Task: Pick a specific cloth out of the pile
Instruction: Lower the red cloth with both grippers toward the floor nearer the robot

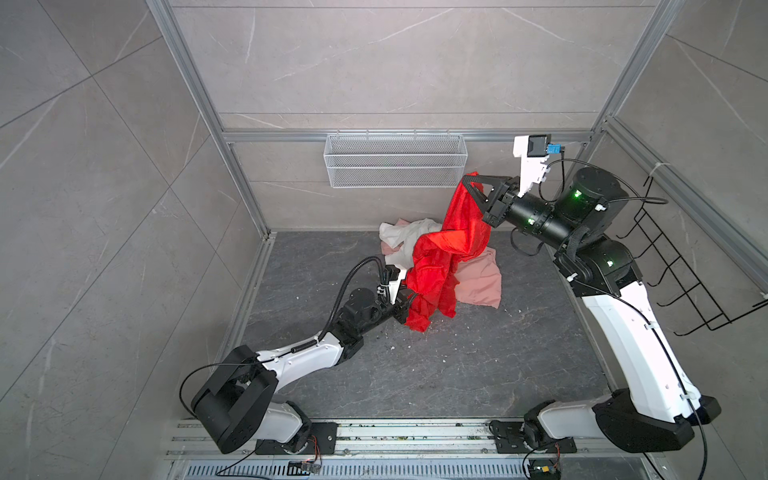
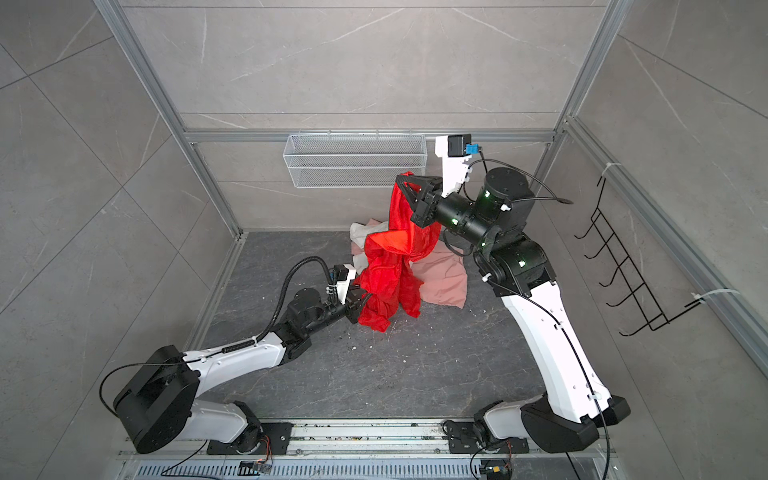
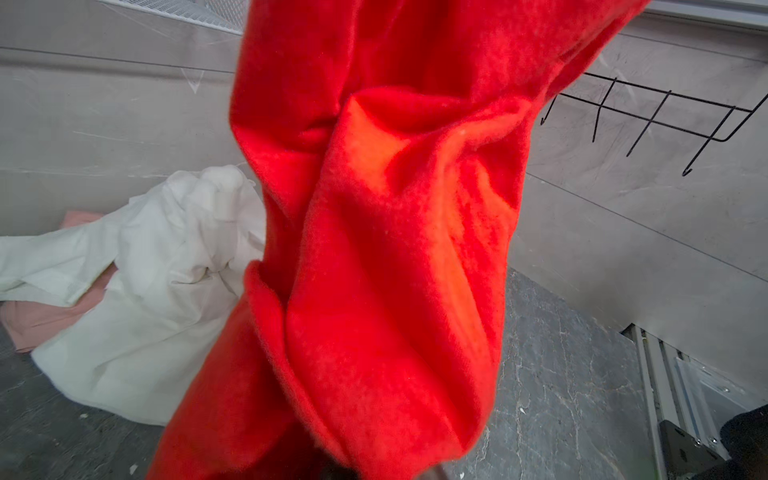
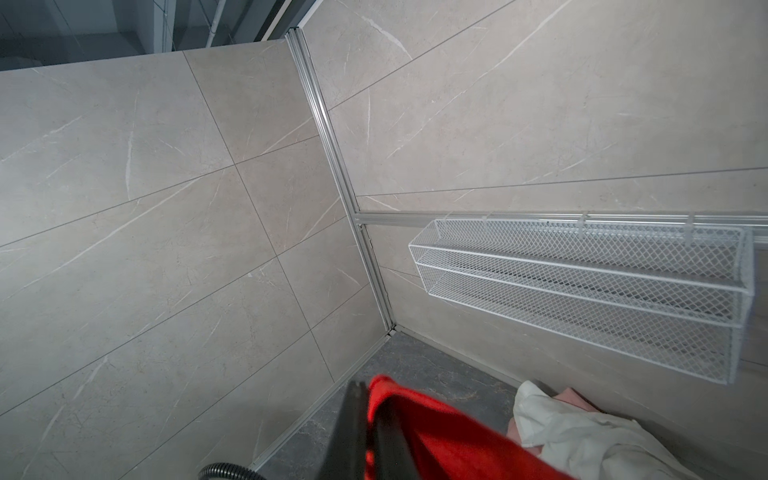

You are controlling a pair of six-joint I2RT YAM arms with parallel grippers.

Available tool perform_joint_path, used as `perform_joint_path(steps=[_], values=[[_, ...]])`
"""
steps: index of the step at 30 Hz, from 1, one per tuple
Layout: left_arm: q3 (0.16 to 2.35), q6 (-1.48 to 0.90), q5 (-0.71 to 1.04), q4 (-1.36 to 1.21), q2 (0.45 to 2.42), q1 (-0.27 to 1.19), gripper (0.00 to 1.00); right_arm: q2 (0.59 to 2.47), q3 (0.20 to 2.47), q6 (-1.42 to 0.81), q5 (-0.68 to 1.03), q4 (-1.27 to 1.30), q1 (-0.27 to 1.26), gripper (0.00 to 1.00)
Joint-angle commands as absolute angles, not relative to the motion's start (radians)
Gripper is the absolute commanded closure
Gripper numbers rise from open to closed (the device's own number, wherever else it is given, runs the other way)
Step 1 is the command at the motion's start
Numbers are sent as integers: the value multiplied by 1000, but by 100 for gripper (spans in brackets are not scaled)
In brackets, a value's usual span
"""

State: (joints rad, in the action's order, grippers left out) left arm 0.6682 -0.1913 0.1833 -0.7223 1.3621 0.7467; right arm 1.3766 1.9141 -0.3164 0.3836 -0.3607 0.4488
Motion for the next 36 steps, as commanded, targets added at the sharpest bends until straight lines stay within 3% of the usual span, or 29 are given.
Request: perform_joint_path(steps=[1, 21, 36], values=[[665, -124, 135, -703, 1281, 749, 100, 1343, 1887, -290, 361, -364, 454, 100], [704, -24, 60, -526, 1086, 750, 100, 1270, 1719, -263, 310, -442, 454, 100], [757, -4, 71, -442, 989, 749, 100, 1204, 1389, -400, 377, -382, 450, 100]])
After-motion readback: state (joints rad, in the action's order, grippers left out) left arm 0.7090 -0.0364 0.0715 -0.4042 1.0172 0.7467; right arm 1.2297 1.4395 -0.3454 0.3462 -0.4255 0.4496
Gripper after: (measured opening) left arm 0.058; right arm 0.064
